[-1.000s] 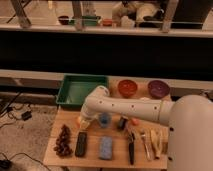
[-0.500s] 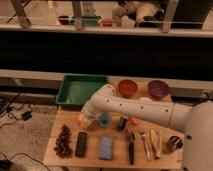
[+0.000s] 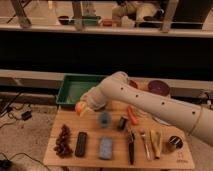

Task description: Place apple in paper cup

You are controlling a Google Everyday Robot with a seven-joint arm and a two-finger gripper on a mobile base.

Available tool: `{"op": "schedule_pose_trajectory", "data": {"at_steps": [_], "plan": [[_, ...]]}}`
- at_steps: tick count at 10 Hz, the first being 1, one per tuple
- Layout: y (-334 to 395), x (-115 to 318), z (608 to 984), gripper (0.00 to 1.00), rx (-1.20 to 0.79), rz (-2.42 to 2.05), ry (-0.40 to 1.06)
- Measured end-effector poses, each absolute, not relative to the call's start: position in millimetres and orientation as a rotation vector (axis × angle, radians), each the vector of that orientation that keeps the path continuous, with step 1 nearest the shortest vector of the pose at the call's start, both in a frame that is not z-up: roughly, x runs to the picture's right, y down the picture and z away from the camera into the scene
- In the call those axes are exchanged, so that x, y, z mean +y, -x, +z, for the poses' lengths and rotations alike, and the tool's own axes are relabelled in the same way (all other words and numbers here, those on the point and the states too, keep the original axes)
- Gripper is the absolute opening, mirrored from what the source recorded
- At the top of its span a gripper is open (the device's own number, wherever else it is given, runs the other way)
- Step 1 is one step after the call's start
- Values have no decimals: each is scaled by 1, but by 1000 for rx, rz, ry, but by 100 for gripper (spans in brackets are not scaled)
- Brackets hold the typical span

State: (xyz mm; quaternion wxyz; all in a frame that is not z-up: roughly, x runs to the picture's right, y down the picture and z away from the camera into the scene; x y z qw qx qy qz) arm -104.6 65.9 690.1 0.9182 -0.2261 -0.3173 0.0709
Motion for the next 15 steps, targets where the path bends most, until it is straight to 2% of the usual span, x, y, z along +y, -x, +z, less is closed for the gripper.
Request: {"op": "schedule_pose_trajectory", "data": {"at_steps": [2,5,7,11,15], "plan": [[93,37,660,4,-673,168,441],[74,21,651,4,-672,208,428],[61,26,665,4,-657,239,428],[20,55,726,4,-590,316,433],[-16,53,747,4,-512,352,426]]}}
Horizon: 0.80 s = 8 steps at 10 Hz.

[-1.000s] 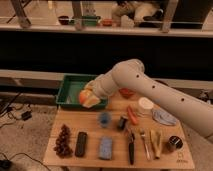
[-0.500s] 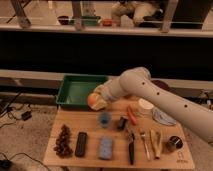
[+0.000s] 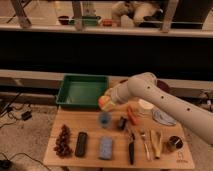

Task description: Place apple in paper cup

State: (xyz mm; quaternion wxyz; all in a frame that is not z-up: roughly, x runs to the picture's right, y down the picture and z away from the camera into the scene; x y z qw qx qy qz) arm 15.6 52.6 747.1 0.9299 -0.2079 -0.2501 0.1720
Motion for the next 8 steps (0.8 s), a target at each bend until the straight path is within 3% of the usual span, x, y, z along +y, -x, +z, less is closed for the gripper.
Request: {"op": "schedule_pose_trajectory", "data": {"at_steps": [8], "plan": [[-77,52,775,4,-401,411,425]]}}
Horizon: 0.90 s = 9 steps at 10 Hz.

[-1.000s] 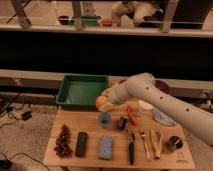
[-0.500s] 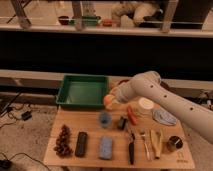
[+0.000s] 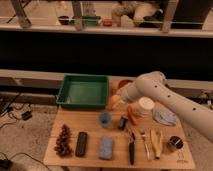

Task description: Place apple in paper cup

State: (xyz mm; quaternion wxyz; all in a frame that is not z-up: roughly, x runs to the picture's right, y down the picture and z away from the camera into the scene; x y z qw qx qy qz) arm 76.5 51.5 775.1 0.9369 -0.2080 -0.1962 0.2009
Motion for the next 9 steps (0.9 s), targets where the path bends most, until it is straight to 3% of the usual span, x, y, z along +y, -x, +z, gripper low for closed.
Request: {"op": "schedule_pose_trajectory", "data": {"at_steps": [9], "plan": [[-126,42,779,4,-392,467,412]]}}
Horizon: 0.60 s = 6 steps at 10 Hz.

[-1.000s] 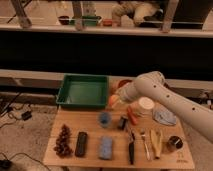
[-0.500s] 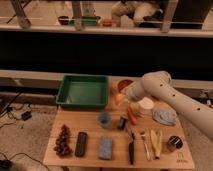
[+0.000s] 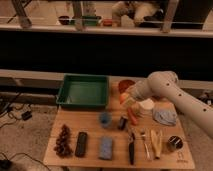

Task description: Place apple in paper cup

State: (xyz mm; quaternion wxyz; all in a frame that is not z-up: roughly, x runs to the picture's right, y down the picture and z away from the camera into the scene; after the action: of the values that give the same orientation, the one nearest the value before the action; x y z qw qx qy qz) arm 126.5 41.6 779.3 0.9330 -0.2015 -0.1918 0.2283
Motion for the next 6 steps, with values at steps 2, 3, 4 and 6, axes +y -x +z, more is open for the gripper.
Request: {"op": "schedule_pose_trajectory", "data": {"at_steps": [2,3,4,6], "plan": [[-124,41,780,4,-394,464,414],[-125,41,779,4,-394,466,413],[-126,42,779,4,-393,467,413],[-125,42,780,4,-394,466,414]]}}
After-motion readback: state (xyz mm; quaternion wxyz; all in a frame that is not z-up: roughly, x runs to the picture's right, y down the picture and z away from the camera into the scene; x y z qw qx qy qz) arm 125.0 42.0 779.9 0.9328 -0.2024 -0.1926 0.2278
